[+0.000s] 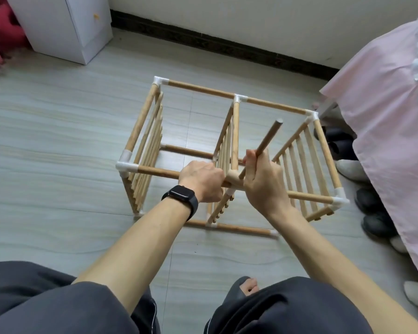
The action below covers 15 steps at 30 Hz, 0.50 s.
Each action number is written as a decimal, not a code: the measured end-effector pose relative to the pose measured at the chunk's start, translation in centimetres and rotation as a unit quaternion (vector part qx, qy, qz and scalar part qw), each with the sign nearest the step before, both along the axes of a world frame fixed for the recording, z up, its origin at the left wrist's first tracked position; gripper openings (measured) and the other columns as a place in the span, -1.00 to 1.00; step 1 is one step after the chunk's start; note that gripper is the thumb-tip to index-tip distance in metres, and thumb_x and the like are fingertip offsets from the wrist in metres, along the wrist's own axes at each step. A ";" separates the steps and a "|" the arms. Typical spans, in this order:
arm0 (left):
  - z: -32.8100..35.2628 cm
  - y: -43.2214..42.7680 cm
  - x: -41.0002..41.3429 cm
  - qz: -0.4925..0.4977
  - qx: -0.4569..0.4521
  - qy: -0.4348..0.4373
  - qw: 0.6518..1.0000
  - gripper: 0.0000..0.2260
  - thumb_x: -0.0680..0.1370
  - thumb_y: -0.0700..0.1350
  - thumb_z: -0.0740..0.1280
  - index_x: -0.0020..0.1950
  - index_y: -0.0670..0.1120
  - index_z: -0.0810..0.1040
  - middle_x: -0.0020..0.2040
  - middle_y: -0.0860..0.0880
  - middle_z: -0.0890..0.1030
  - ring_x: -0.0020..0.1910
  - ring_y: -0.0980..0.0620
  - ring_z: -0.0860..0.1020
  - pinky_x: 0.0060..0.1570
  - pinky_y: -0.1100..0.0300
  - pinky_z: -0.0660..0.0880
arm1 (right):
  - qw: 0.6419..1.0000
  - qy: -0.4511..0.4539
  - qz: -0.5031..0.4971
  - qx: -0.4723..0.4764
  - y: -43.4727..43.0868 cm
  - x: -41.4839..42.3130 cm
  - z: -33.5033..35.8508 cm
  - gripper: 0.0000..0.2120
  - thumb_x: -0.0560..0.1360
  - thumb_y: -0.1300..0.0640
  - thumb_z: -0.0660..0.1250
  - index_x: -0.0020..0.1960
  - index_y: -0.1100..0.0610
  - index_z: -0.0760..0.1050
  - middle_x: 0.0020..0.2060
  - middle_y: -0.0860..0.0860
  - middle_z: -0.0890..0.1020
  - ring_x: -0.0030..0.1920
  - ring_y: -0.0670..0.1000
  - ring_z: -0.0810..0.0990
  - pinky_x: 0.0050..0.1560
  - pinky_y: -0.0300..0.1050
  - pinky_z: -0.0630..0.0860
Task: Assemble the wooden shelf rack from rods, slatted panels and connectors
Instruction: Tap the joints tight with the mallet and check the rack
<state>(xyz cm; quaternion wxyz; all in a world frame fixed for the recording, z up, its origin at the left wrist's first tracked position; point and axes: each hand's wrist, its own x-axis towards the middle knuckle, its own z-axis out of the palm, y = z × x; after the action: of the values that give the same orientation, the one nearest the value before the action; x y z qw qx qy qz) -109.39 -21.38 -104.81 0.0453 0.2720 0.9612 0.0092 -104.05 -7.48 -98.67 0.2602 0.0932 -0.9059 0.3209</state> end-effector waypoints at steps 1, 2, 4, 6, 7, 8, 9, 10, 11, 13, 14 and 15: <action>0.1 0.0 0.1 0.004 0.005 -0.012 1.000 -0.83 0.51 -0.01 0.25 -0.28 0.02 0.46 -0.37 0.06 0.44 -0.44 0.07 0.37 -0.38 0.15 0.27 | 0.998 -0.054 -0.010 0.016 0.2 0.2 -0.4 -0.77 0.73 0.12 0.10 0.00 0.21 0.43 -0.37 -0.03 0.52 -0.45 -0.05 0.55 -0.44 0.00 0.54; 0.3 -0.1 0.2 0.009 0.010 -0.022 1.000 -0.85 0.51 0.00 0.25 -0.25 0.03 0.50 -0.37 0.06 0.45 -0.43 0.07 0.37 -0.35 0.15 0.29 | 0.997 -0.068 -0.020 0.011 0.6 0.0 -0.5 -0.75 0.73 0.10 0.10 0.00 0.21 0.45 -0.38 -0.04 0.53 -0.45 -0.06 0.56 -0.43 -0.02 0.56; 0.6 -0.6 0.5 0.010 0.009 -0.047 0.999 -0.86 0.51 0.02 0.26 -0.20 0.04 0.55 -0.36 0.07 0.47 -0.42 0.07 0.40 -0.37 0.17 0.31 | 0.998 -0.021 -0.044 -0.051 1.6 -0.8 0.4 -0.74 0.73 0.07 0.10 -0.01 0.17 0.46 -0.40 -0.11 0.51 -0.48 -0.14 0.56 -0.50 -0.30 0.47; 1.5 -1.1 0.7 0.020 -0.003 -0.125 0.992 -0.87 0.48 0.01 0.29 -0.17 0.02 0.60 -0.35 0.06 0.51 -0.40 0.06 0.46 -0.38 0.20 0.35 | 0.990 0.006 -0.069 -0.122 2.6 -1.4 1.6 -0.72 0.73 0.01 0.10 -0.03 0.12 0.47 -0.42 -0.12 0.49 -0.50 -0.18 0.53 -0.52 -0.41 0.38; 2.2 -1.3 0.4 0.038 -0.007 -0.224 0.974 -0.88 0.46 -0.01 0.32 -0.15 -0.01 0.62 -0.34 0.05 0.53 -0.40 0.05 0.49 -0.38 0.23 0.40 | 0.987 -0.005 -0.083 -0.138 3.0 -1.8 1.8 -0.71 0.72 -0.02 0.10 -0.05 0.08 0.48 -0.41 -0.11 0.50 -0.48 -0.18 0.53 -0.49 -0.40 0.39; 3.1 -1.4 -0.1 0.066 -0.019 -0.354 0.933 -0.88 0.44 -0.03 0.37 -0.14 -0.06 0.62 -0.33 0.03 0.56 -0.40 0.05 0.51 -0.39 0.26 0.44 | 0.985 -0.032 -0.095 -0.140 3.3 -2.2 1.6 -0.69 0.71 -0.06 0.12 -0.08 0.04 0.50 -0.39 -0.10 0.53 -0.45 -0.16 0.54 -0.44 -0.35 0.43; 4.3 -1.5 -0.8 0.097 -0.046 -0.479 0.871 -0.86 0.43 -0.04 0.42 -0.14 -0.10 0.61 -0.30 0.00 0.60 -0.39 0.04 0.56 -0.38 0.26 0.49 | 0.983 -0.066 -0.102 -0.135 3.7 -2.5 1.3 -0.67 0.71 -0.08 0.14 -0.12 0.02 0.53 -0.38 -0.08 0.55 -0.42 -0.14 0.54 -0.39 -0.26 0.48; 5.3 -1.6 -1.6 0.118 -0.077 -0.563 0.814 -0.81 0.43 -0.01 0.45 -0.12 -0.12 0.62 -0.26 -0.04 0.66 -0.33 0.01 0.62 -0.33 0.22 0.55 | 0.981 -0.095 -0.104 -0.131 3.9 -3.0 1.2 -0.67 0.69 -0.10 0.17 -0.14 -0.01 0.55 -0.38 -0.07 0.57 -0.39 -0.10 0.55 -0.35 -0.17 0.52; 6.0 -1.8 -2.6 0.129 -0.083 -0.597 0.787 -0.76 0.43 0.03 0.46 -0.06 -0.13 0.64 -0.19 -0.06 0.71 -0.24 -0.04 0.67 -0.24 0.14 0.61 | 0.980 -0.116 -0.105 -0.126 4.0 -3.6 1.2 -0.68 0.68 -0.10 0.21 -0.17 -0.03 0.57 -0.38 -0.06 0.59 -0.38 -0.06 0.56 -0.32 -0.09 0.55; 6.3 -1.6 -4.6 0.151 0.000 -0.561 0.814 -0.65 0.47 0.05 0.41 0.19 -0.09 0.61 0.04 -0.07 0.71 0.00 -0.09 0.67 0.01 -0.06 0.62 | 0.977 -0.146 -0.109 -0.115 4.4 -4.8 1.2 -0.72 0.65 -0.08 0.27 -0.20 -0.05 0.57 -0.38 -0.06 0.62 -0.34 -0.02 0.60 -0.22 0.07 0.62; 5.9 -1.1 -5.5 0.172 0.082 -0.511 0.838 -0.60 0.51 0.02 0.36 0.30 -0.09 0.52 0.14 -0.09 0.67 0.07 -0.10 0.63 0.11 -0.11 0.57 | 0.975 -0.157 -0.110 -0.109 4.5 -5.6 1.2 -0.73 0.64 -0.06 0.28 -0.20 -0.05 0.57 -0.37 -0.05 0.63 -0.32 0.00 0.62 -0.17 0.13 0.63; 5.5 -0.4 -6.2 0.193 0.167 -0.455 0.853 -0.57 0.54 -0.02 0.30 0.38 -0.11 0.41 0.19 -0.12 0.62 0.10 -0.10 0.61 0.14 -0.09 0.55 | 0.975 -0.164 -0.112 -0.104 4.6 -6.5 1.2 -0.73 0.64 -0.06 0.26 -0.19 -0.04 0.57 -0.37 -0.04 0.64 -0.31 0.01 0.64 -0.13 0.15 0.63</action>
<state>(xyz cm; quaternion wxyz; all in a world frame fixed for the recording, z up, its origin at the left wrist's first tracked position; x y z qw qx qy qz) -115.59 -21.75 -99.29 0.4289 0.0496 0.8505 0.3005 -110.54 -2.87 -97.45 0.1504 -0.0901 -0.9026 0.3932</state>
